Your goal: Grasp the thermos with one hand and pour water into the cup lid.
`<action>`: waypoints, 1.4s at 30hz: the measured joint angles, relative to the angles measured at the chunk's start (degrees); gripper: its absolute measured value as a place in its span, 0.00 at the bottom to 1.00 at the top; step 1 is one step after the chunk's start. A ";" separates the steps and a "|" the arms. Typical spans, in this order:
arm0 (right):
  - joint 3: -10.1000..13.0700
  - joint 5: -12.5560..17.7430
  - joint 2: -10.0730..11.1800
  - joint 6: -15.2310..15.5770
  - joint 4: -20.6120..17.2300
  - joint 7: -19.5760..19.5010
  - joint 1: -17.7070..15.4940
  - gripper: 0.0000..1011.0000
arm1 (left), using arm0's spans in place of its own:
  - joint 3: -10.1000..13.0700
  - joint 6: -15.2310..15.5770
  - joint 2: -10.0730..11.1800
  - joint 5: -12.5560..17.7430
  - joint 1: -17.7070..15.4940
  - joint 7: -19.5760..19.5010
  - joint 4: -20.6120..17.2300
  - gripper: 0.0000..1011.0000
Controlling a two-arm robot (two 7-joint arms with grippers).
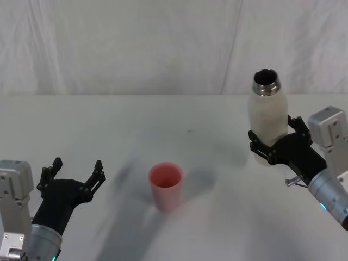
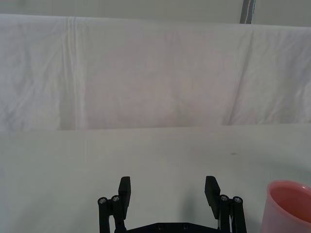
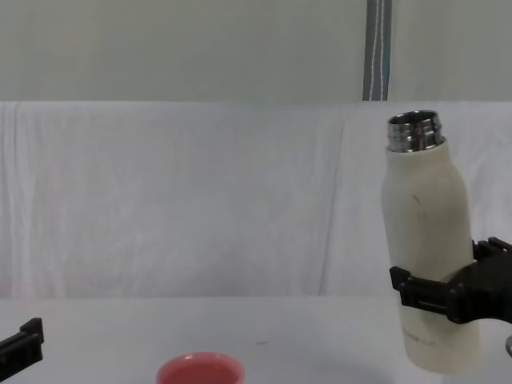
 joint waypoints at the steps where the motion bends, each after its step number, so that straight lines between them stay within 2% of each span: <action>1: 0.32 1.10 0.01 0.58 -0.34 0.24 -0.36 0.94 | 0.00 0.00 0.00 0.00 0.00 0.00 0.00 0.99; 8: 1.14 4.66 0.49 1.93 -1.56 1.02 -1.64 0.94 | 0.00 0.00 0.00 0.00 0.00 0.00 0.00 0.99; 22: 1.71 9.51 1.06 4.75 -3.06 0.90 -3.30 0.94 | 0.00 0.00 0.00 0.00 0.00 0.00 0.00 0.99; 36: 1.21 14.73 0.93 7.57 -2.43 0.82 -3.41 0.94 | 0.00 0.00 0.00 0.00 0.00 0.00 0.00 0.99; 42: 0.57 15.70 0.96 7.70 -1.52 0.60 -2.82 0.94 | 0.00 0.00 0.00 0.00 0.00 0.00 0.00 0.99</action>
